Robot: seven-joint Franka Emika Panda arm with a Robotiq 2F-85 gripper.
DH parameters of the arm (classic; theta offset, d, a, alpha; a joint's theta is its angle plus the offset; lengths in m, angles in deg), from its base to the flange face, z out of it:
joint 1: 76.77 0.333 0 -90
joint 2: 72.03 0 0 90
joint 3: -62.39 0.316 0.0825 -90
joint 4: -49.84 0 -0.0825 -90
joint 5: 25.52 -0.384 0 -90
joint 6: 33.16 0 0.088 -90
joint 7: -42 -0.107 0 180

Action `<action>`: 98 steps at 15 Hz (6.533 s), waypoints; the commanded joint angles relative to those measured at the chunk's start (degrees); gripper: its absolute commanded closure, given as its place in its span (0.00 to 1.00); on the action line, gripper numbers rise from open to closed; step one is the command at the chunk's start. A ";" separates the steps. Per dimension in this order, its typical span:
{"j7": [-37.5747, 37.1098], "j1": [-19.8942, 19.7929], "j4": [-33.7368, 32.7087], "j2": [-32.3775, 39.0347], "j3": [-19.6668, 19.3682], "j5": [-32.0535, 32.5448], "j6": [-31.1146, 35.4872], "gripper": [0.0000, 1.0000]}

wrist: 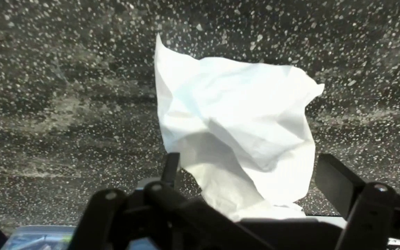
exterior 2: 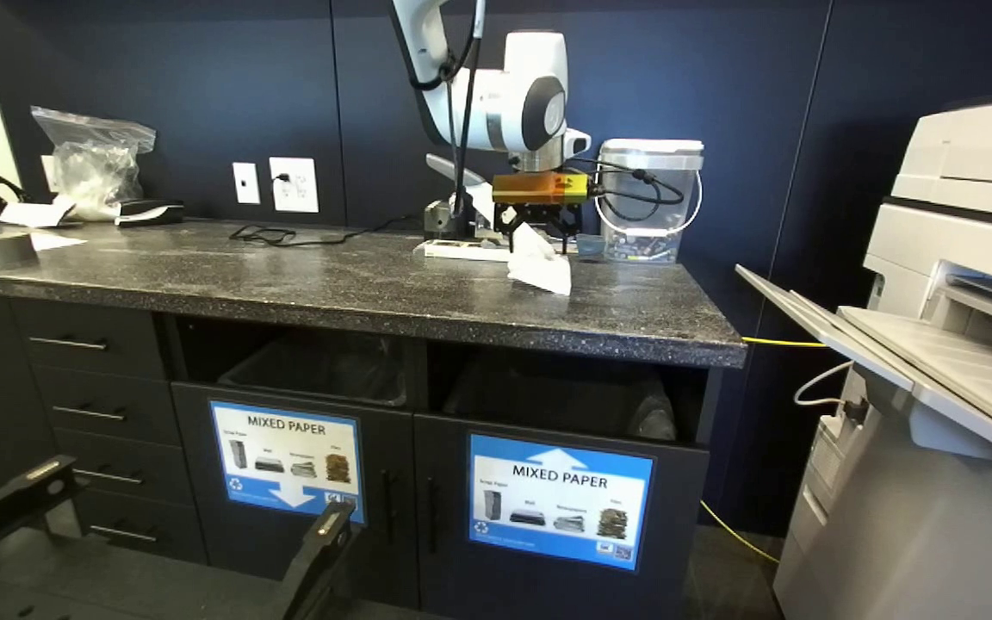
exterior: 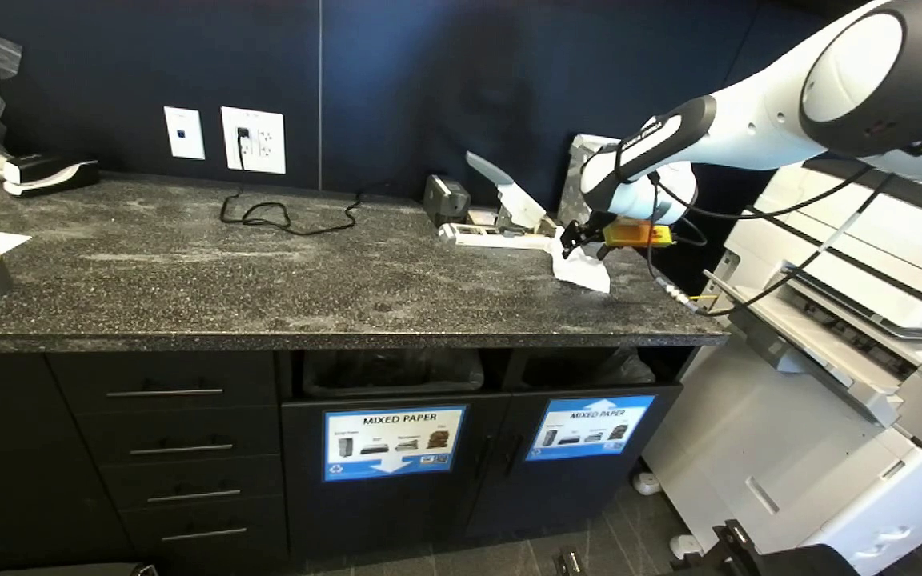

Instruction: Pick up the papers from the counter and throw them in the bin

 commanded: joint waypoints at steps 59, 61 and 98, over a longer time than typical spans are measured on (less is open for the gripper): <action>9.76 5.23 -5.24 2.13 -2.60 7.28 -23.70 0.98; 9.47 5.36 -0.44 -0.57 -2.54 7.60 -22.75 0.98; -9.75 -7.49 57.21 -1.24 3.47 9.15 61.36 0.98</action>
